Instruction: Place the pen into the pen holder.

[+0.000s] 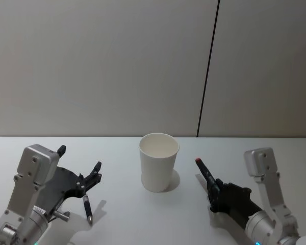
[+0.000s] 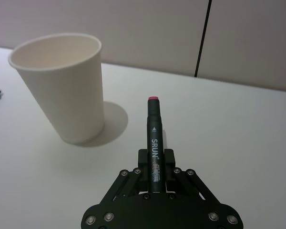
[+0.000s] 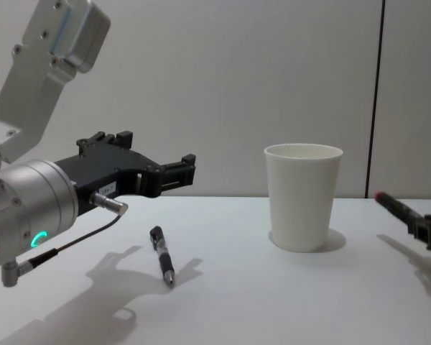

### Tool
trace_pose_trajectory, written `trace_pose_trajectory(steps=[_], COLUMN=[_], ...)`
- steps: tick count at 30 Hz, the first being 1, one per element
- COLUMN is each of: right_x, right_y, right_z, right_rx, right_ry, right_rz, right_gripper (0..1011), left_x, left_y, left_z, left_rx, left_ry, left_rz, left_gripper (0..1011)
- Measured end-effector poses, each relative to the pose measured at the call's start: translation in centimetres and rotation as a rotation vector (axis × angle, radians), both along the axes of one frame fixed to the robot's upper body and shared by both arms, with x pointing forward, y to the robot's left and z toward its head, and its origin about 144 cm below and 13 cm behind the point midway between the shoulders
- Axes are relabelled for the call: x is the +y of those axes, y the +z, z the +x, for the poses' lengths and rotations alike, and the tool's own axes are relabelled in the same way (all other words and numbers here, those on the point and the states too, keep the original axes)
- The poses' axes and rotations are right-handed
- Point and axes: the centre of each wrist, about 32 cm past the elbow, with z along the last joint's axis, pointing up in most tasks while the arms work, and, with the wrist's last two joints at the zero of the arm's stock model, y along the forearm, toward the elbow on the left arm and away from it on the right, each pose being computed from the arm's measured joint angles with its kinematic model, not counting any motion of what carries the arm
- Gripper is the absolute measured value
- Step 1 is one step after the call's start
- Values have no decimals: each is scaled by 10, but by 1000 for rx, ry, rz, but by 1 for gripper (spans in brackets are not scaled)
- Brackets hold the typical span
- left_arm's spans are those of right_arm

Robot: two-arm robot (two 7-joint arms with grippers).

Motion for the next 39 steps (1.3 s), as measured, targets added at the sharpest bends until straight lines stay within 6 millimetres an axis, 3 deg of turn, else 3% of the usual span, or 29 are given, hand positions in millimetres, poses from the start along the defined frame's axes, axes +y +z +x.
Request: trace_pose_trajectory(steps=[20, 39], right_x=[-2, 13], right_y=[7, 17], right_z=[14, 47], right_rx=[-286, -582], right_ry=[-11, 36], right_rz=[129, 291], right_gripper=[193, 193], left_x=[0, 0], left_y=[0, 0], left_z=[0, 0], left_rx=[0, 0], left_ry=[0, 0], left_rz=[0, 0], left_gripper=[1002, 1001])
